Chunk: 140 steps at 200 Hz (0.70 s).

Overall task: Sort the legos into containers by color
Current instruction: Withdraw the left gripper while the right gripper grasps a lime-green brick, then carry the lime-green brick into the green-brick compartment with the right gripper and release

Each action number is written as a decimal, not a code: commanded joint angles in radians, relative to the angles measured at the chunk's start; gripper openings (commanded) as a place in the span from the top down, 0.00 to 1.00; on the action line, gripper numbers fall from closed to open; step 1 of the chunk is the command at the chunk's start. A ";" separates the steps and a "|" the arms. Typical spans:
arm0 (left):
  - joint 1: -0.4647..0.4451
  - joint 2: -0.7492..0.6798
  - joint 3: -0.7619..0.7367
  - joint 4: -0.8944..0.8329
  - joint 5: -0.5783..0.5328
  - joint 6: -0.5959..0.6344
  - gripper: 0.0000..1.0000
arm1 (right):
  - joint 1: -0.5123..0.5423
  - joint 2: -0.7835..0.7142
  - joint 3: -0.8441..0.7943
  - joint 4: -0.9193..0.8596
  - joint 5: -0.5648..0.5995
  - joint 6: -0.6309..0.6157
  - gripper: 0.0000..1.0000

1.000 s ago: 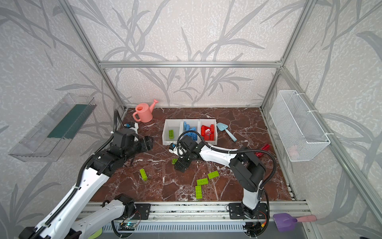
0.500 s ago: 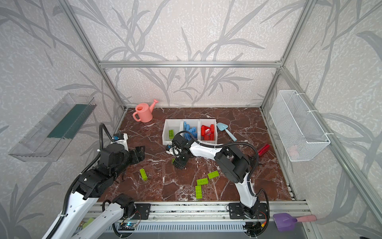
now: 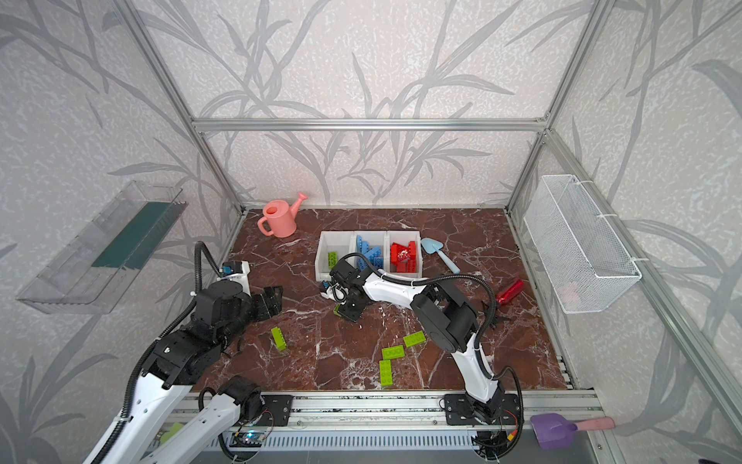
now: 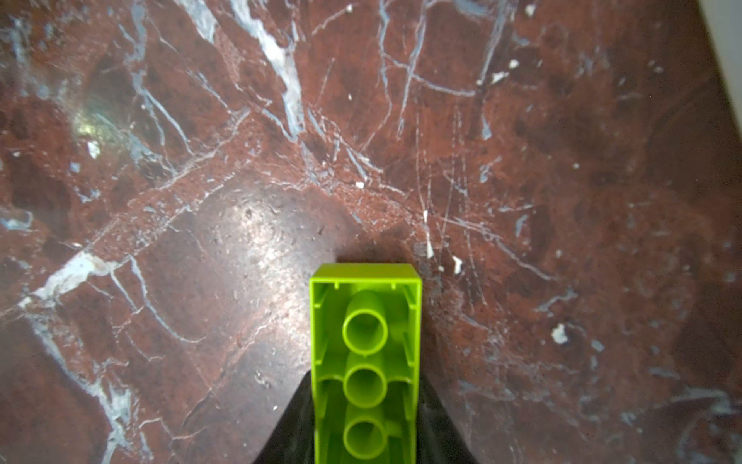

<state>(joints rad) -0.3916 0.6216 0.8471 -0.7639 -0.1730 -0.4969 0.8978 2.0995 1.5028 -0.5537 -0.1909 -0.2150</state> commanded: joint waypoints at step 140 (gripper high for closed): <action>0.001 -0.130 -0.027 -0.041 -0.151 -0.040 0.01 | -0.119 0.046 0.402 0.056 -0.059 0.298 0.76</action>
<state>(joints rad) -0.3916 0.4877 0.8291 -0.7933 -0.3073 -0.5270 0.8131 2.0617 1.8347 -0.5278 -0.2352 0.0147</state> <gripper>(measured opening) 0.992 0.338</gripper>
